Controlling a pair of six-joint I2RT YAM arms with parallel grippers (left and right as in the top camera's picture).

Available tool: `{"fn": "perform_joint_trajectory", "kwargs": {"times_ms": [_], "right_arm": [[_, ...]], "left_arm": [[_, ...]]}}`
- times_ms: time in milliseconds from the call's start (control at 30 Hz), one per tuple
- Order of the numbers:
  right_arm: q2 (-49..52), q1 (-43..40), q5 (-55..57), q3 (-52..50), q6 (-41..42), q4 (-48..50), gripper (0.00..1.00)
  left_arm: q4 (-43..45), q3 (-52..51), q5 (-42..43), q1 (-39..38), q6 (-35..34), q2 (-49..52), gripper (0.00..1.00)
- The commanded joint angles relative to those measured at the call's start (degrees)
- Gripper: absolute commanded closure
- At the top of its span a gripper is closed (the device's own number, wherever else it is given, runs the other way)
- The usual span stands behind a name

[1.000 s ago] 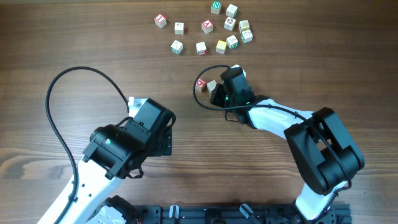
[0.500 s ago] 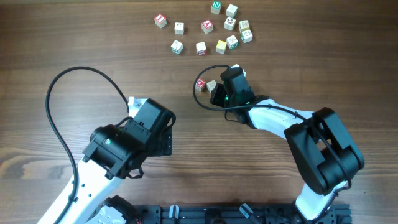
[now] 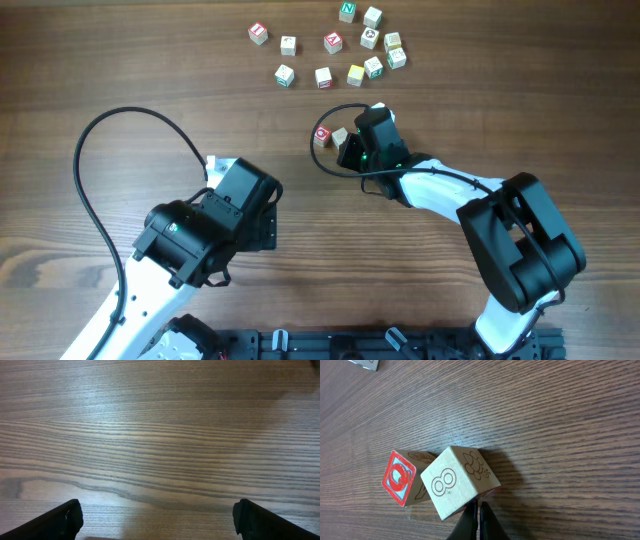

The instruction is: Form a circle

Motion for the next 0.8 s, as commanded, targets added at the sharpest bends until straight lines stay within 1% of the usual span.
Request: {"fn": "perform_joint_trajectory", "kwargs": {"times_ms": [0,767], "right_arm": [[1.3,0.2,0.7,-0.5,-1.1,0.3,0.95],[1.3,0.2,0.5,-0.5,-1.2,1.2,0.95]], "left_arm": [[0.0,-0.3,-0.7,0.3,-0.1,-0.4,0.00],[0.0,-0.3,-0.7,0.3,-0.1,-0.4,0.00]]}}
